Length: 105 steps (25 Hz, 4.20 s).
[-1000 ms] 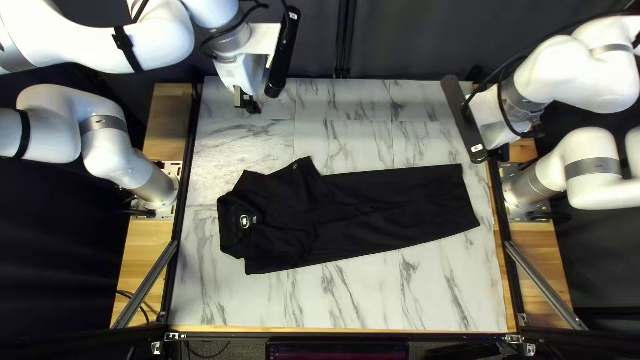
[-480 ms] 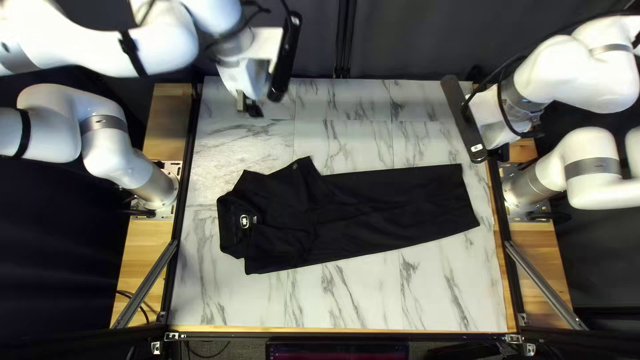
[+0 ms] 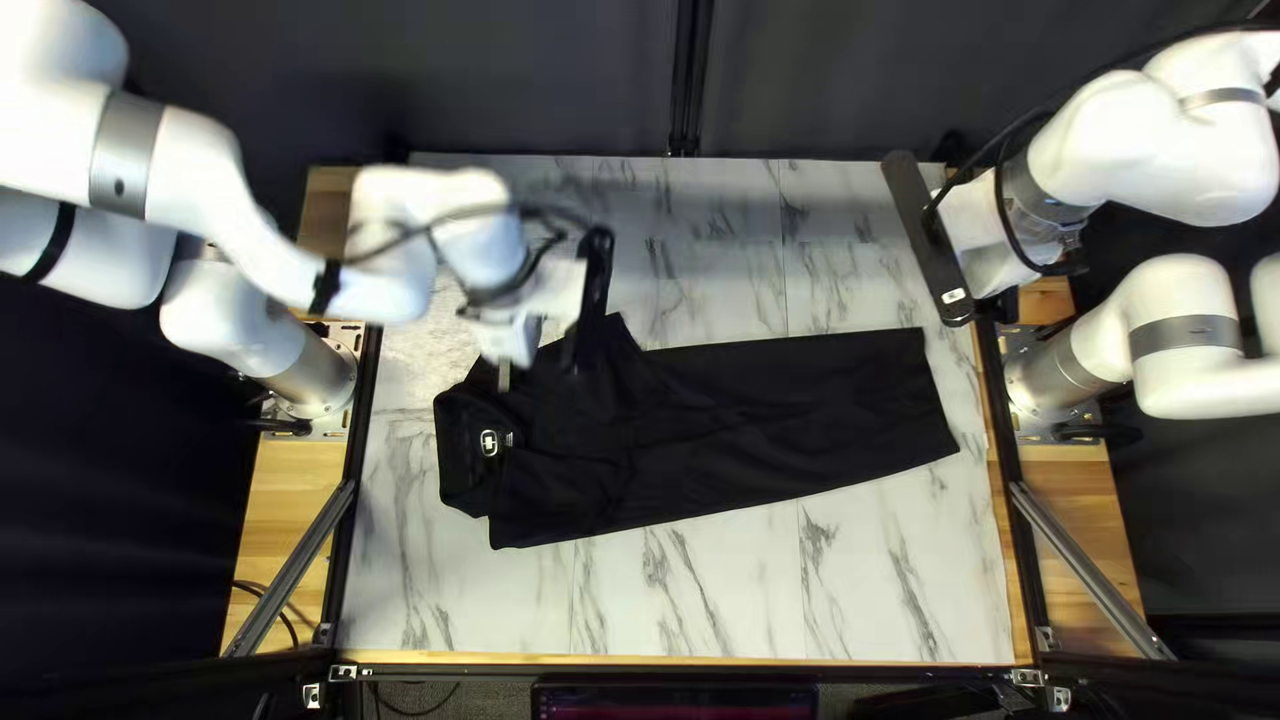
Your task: Fold t-shirt
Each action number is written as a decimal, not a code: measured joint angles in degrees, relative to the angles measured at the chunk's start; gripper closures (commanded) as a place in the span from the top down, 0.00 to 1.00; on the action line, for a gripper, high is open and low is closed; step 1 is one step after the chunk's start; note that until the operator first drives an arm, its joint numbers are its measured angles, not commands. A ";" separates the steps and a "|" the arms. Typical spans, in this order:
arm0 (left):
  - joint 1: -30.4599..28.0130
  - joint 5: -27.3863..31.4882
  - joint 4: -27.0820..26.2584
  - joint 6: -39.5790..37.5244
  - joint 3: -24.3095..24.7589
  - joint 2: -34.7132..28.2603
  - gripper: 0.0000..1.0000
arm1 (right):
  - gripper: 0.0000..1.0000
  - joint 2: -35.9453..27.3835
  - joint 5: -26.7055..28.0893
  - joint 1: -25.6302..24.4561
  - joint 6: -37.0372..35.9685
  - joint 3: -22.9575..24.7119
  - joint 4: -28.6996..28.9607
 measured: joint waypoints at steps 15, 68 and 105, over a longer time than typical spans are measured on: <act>6.36 -9.15 -4.59 2.59 3.23 8.84 0.05 | 1.00 0.00 0.00 0.00 0.00 0.00 0.00; 7.24 -10.64 -1.77 -1.96 4.49 10.48 0.00 | 1.00 0.00 0.00 0.00 0.00 0.00 0.00; -3.65 0.19 -0.42 -9.93 -0.41 4.37 1.00 | 1.00 0.00 0.00 0.00 0.00 0.00 0.00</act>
